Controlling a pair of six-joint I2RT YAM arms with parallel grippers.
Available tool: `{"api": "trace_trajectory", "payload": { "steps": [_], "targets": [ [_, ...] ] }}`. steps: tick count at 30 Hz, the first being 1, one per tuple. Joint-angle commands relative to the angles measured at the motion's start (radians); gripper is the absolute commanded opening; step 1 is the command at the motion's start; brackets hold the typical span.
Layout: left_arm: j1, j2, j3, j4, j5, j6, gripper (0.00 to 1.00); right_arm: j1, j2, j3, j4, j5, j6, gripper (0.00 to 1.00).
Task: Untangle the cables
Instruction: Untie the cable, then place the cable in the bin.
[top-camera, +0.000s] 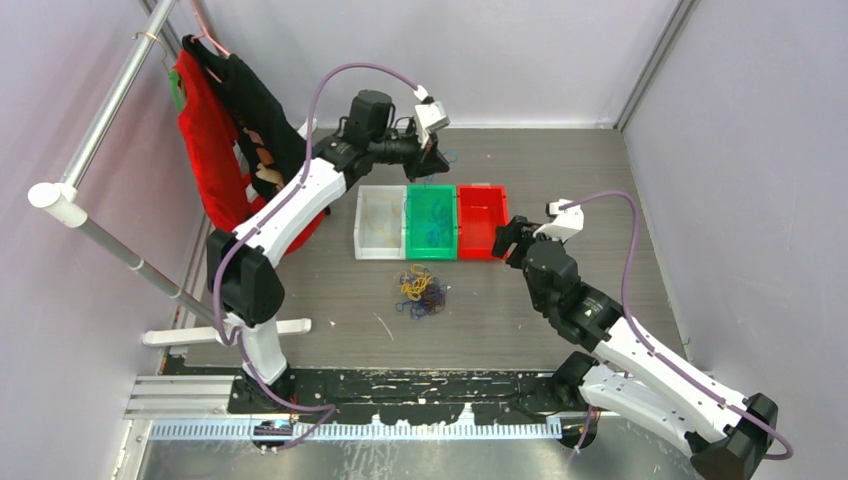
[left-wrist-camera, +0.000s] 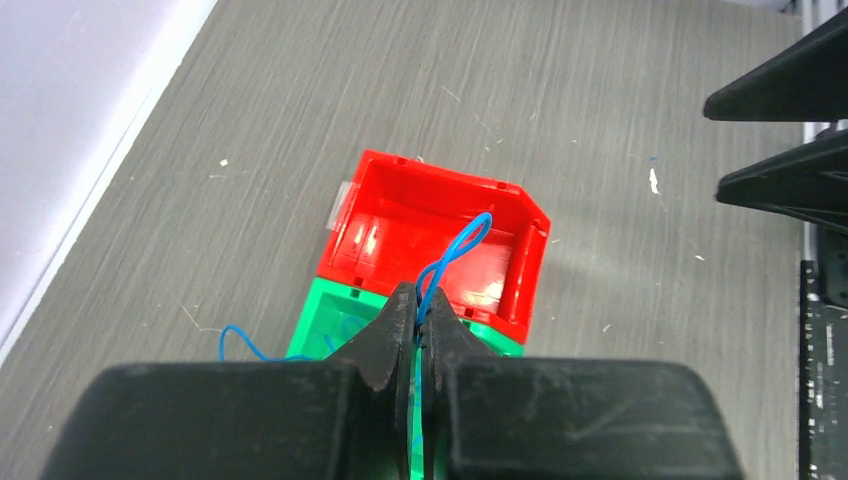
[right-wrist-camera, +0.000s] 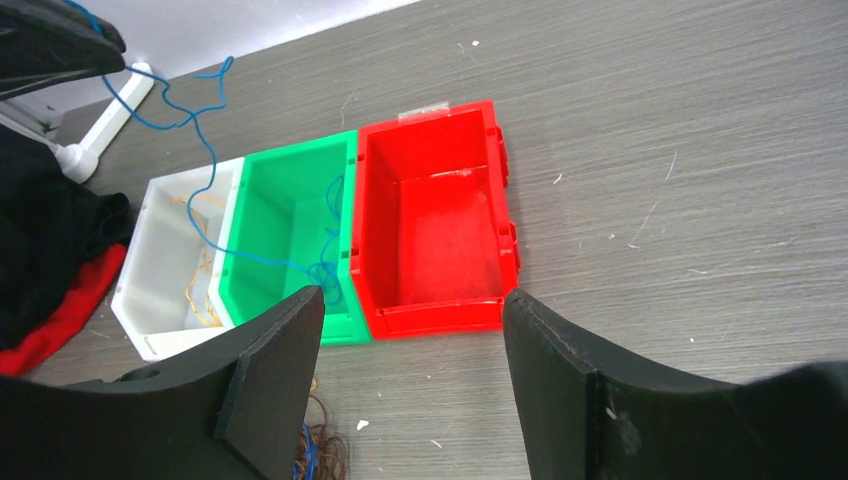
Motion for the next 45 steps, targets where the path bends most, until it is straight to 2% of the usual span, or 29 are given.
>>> {"api": "trace_trajectory", "payload": {
  "steps": [1,7,10,15,18,24,29,36,45],
  "targets": [
    [-0.024,0.021,0.071,0.070,-0.019,0.054,0.00,-0.007,-0.036,-0.019,0.008,0.001,0.028,0.71],
    [-0.063,0.029,0.064,0.095,-0.044,0.176,0.00,-0.008,-0.057,-0.032,0.004,-0.007,0.034,0.70],
    [-0.065,0.037,0.066,0.072,-0.057,0.184,0.00,-0.009,-0.064,-0.035,-0.007,-0.007,0.039,0.70],
    [-0.071,0.011,-0.015,0.054,-0.061,0.109,0.00,-0.011,-0.088,-0.042,-0.023,-0.003,0.045,0.70],
    [-0.082,-0.003,-0.067,0.051,-0.061,0.016,0.00,-0.011,-0.098,-0.044,-0.034,-0.002,0.051,0.70],
    [-0.104,-0.007,-0.109,0.030,-0.037,-0.096,0.00,-0.011,-0.104,-0.049,-0.047,-0.001,0.064,0.69],
    [-0.101,0.034,-0.099,0.012,-0.082,-0.089,0.00,-0.011,-0.107,-0.049,-0.055,0.005,0.064,0.69],
    [-0.099,0.152,-0.016,-0.135,-0.296,-0.021,0.00,-0.012,-0.110,-0.051,-0.060,0.018,0.056,0.69],
    [-0.088,0.225,-0.032,-0.106,-0.499,0.113,0.00,-0.020,-0.078,-0.040,-0.051,0.016,0.052,0.69]
  ]
}}
